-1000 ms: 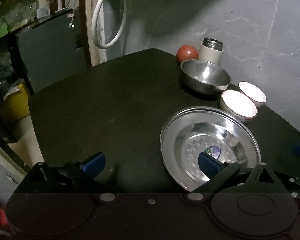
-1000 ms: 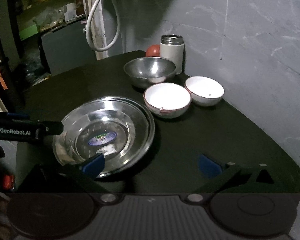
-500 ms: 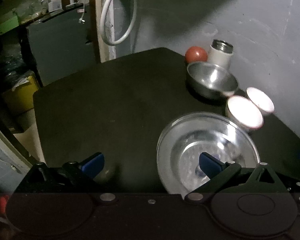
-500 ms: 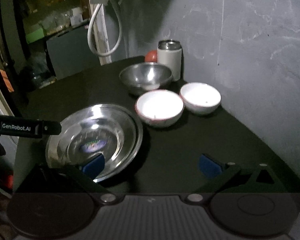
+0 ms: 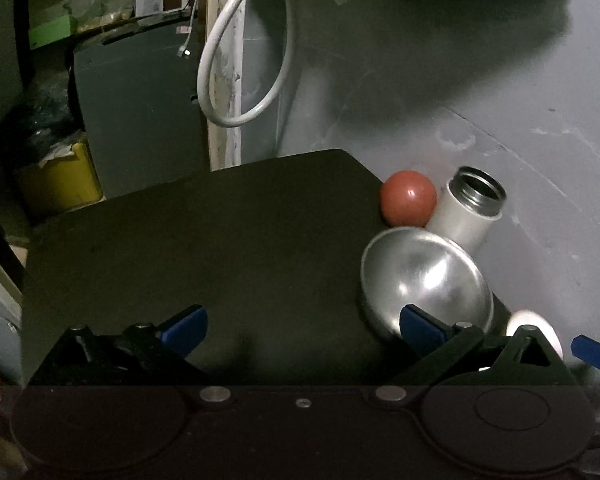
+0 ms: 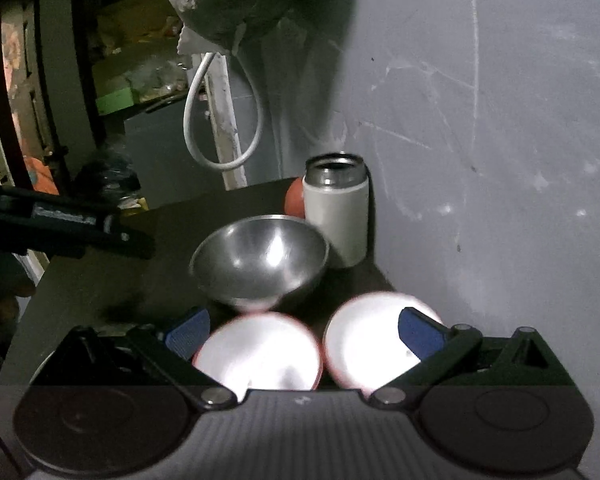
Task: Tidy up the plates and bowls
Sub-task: 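Grasp the rim of the steel bowl with both grippers, then lift the steel bowl with both grippers toward the stacked plates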
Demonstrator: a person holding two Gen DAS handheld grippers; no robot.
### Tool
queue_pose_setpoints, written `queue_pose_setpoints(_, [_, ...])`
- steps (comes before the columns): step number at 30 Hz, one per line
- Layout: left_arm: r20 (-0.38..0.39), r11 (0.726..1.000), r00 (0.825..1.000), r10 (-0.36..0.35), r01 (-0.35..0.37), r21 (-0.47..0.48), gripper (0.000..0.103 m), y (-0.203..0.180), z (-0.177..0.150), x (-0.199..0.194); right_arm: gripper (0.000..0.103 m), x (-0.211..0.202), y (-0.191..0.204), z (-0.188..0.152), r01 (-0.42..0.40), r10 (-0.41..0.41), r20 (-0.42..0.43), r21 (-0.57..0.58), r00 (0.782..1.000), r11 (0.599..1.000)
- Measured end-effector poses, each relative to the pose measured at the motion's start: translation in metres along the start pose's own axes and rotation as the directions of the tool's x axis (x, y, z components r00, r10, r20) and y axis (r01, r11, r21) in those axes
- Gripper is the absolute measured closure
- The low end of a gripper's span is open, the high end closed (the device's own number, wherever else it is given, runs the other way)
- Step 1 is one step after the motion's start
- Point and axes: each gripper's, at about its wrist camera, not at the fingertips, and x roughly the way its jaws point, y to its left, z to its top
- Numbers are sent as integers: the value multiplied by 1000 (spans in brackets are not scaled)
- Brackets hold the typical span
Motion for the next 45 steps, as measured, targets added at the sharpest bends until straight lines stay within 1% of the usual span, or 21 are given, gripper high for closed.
queue_pose_setpoints(5, [-64, 999, 998, -9, 6, -47, 1, -13, 16, 31, 2, 27, -13, 18, -49, 49, -10, -2, 999, 999])
queue_pose_setpoints(10, [-102, 998, 995, 4, -11, -69, 2, -19, 18, 53, 15, 51, -12, 24, -64, 62, -47, -42, 997, 997])
queue_pose_setpoints(12, [-110, 997, 994, 6, -14, -77, 7, -20, 18, 59, 19, 58, -12, 25, -69, 66, -62, -46, 996, 997])
queue_pose_setpoints(15, [-129, 997, 992, 0, -11, -81, 17, -23, 16, 65, 23, 67, -13, 25, -73, 68, -88, -54, 994, 996])
queue_pose_setpoints(16, [-134, 997, 991, -2, -9, -80, 18, -24, 15, 67, 25, 69, -13, 25, -78, 72, -92, -55, 993, 995])
queue_pose_setpoints(18, [-138, 997, 990, -7, -4, -81, 28, -27, 13, 68, 28, 71, -14, 25, -83, 77, -98, -58, 992, 995])
queue_pose_setpoints(19, [-142, 997, 990, -13, 1, -81, 30, -28, 13, 70, 29, 72, -15, 25, -84, 78, -101, -59, 992, 995])
queue_pose_setpoints(20, [-146, 997, 989, -16, 5, -79, 36, -30, 13, 70, 30, 73, -16, 25, -85, 79, -105, -58, 991, 995])
queue_pose_setpoints(21, [-148, 997, 989, -20, 9, -77, 45, -30, 12, 71, 34, 75, -17, 25, -89, 82, -109, -57, 991, 994])
queue_pose_setpoints(22, [-154, 997, 988, -24, 13, -75, 51, -31, 12, 72, 39, 76, -17, 27, -92, 85, -113, -56, 990, 994])
queue_pose_setpoints(23, [-162, 997, 986, -30, 18, -76, 60, -32, 11, 73, 41, 77, -18, 26, -95, 88, -117, -55, 989, 994])
queue_pose_setpoints(24, [-169, 997, 985, -33, 20, -78, 66, -33, 10, 74, 46, 78, -19, 26, -95, 88, -122, -54, 989, 994])
queue_pose_setpoints(25, [-173, 997, 984, -32, 18, -81, 68, -34, 10, 74, 50, 80, -20, 26, -98, 90, -126, -53, 988, 994])
queue_pose_setpoints(26, [-174, 996, 984, -30, 16, -84, 74, -34, 8, 74, 51, 80, -21, 27, -104, 97, -128, -48, 987, 993])
queue_pose_setpoints(28, [-166, 996, 986, -34, 19, -89, 80, -34, 7, 73, 62, 80, -22, 28, -112, 106, -129, -42, 986, 993])
queue_pose_setpoints(29, [-160, 995, 986, -42, 28, -93, 87, -34, 6, 71, 65, 81, -22, 29, -117, 111, -131, -39, 985, 992])
queue_pose_setpoints(30, [-158, 995, 986, -47, 33, -91, 89, -35, 6, 70, 69, 81, -22, 29, -121, 115, -133, -35, 984, 992])
queue_pose_setpoints(33, [-151, 997, 988, -38, 28, -68, 89, -37, 6, 68, 74, 82, -23, 31, -114, 111, -137, -19, 984, 993])
queue_pose_setpoints(36, [-139, 997, 989, -44, 34, -76, 90, -33, 4, 65, 80, 83, -27, 33, -116, 118, -139, 22, 983, 993])
queue_pose_setpoints(41, [-109, 997, 993, -37, 29, -75, 90, -29, 5, 54, 80, 76, -19, 34, -121, 122, -115, 15, 986, 993])
queue_pose_setpoints(45, [-63, 995, 997, -38, 32, -90, 90, -22, 7, 33, 80, 61, -10, 38, -133, 133, -75, 6, 988, 991])
